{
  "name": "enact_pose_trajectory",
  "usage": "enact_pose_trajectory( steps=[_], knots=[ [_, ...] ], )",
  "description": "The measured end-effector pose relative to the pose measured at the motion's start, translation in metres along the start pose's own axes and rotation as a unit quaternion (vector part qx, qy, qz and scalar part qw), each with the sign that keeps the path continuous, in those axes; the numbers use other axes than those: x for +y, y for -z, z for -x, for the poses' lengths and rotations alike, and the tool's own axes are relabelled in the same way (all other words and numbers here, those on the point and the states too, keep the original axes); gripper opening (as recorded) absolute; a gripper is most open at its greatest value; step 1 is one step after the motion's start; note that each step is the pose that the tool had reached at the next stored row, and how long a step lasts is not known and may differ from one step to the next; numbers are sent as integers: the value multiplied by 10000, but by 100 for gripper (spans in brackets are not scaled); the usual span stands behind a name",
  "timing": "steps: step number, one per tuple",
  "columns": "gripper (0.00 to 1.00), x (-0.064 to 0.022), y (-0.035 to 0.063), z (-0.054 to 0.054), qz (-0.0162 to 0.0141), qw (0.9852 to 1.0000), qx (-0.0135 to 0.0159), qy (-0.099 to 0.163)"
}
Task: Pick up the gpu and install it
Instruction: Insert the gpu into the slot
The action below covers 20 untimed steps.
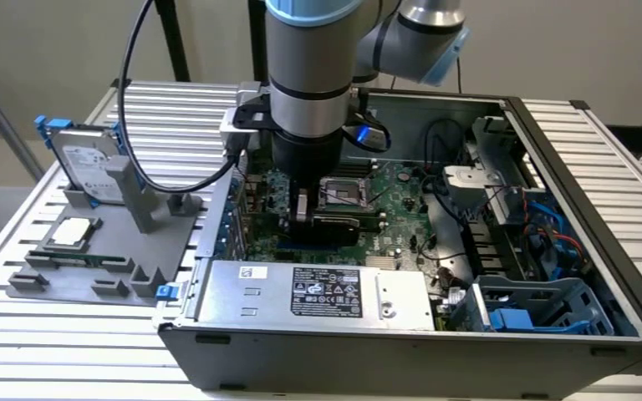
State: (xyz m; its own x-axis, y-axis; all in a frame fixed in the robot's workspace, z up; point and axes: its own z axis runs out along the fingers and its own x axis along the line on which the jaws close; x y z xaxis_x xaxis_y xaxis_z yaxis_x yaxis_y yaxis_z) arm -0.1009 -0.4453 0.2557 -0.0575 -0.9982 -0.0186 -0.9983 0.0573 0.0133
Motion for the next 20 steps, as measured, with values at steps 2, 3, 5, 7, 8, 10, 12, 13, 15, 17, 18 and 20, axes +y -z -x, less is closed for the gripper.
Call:
enact_pose_trajectory(
  steps=[2, 3, 5, 7, 8, 10, 12, 13, 15, 17, 18, 20],
  knots=[
    [0, 0, -3, 3, 0, 10000, 1, 0],
    [0, 1, -4, 8, 1, 10000, 2, 0],
    [0, 1, -8, 13, 1, 10000, 2, 0],
    [0, 1, -13, 14, 1, 10000, 2, 0],
    [0, 1, -15, 13, 1, 10000, 3, 0],
    [0, 1, -20, 13, 1, 10000, 7, 0],
    [0, 1, -26, 13, 2, 10000, 9, 0],
    [0, 1, -30, 13, 3, 10000, 11, 0],
    [0, 2, -37, 13, 8, 10000, 11, -1],
    [0, 1, -41, 13, 14, 10000, 11, -1],
    [0, 1, -43, 12, 18, 10000, 11, -1],
    [0, 0, -44, 8, 31, 10000, 10, 0]
  ],
)
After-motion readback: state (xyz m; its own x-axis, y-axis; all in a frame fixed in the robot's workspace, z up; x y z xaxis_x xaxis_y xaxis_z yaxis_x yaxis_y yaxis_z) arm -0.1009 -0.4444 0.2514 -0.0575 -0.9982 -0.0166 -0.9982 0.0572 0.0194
